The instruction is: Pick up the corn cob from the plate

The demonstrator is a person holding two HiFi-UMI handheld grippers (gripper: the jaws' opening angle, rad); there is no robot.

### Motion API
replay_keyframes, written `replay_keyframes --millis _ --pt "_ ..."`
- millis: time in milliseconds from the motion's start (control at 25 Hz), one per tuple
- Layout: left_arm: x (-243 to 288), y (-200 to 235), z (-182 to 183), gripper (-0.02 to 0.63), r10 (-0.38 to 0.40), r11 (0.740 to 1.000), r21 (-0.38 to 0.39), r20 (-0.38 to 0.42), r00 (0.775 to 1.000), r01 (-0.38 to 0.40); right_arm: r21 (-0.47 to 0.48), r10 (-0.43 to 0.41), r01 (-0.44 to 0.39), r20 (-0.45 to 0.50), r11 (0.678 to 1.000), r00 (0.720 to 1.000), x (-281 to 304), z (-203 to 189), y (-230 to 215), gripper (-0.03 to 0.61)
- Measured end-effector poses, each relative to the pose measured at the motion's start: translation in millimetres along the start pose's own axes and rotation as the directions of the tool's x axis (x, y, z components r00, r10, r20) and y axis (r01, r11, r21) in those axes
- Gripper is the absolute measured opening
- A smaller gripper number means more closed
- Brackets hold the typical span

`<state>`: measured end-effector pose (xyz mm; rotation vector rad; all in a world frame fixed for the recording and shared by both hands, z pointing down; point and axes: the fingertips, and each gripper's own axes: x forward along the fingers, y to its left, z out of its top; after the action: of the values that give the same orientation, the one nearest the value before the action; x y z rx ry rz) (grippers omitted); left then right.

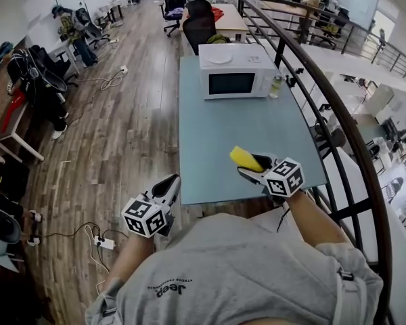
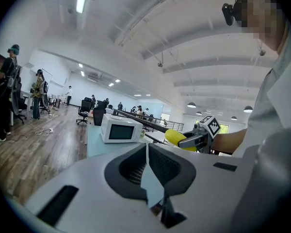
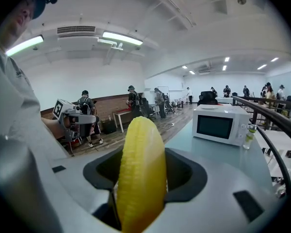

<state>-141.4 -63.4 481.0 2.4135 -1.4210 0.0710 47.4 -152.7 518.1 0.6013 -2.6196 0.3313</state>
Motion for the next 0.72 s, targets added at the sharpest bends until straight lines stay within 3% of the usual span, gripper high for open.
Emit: replay_keyframes --millis 720 --pt "31.8 -36.4 -15.3 0.032 0.021 1.0 -0.013 -0.02 1.0 -0.021 0.023 0.042 -0.041 -0.028 0.999 0.999 -24.2 -32.2 -31.5 0.258"
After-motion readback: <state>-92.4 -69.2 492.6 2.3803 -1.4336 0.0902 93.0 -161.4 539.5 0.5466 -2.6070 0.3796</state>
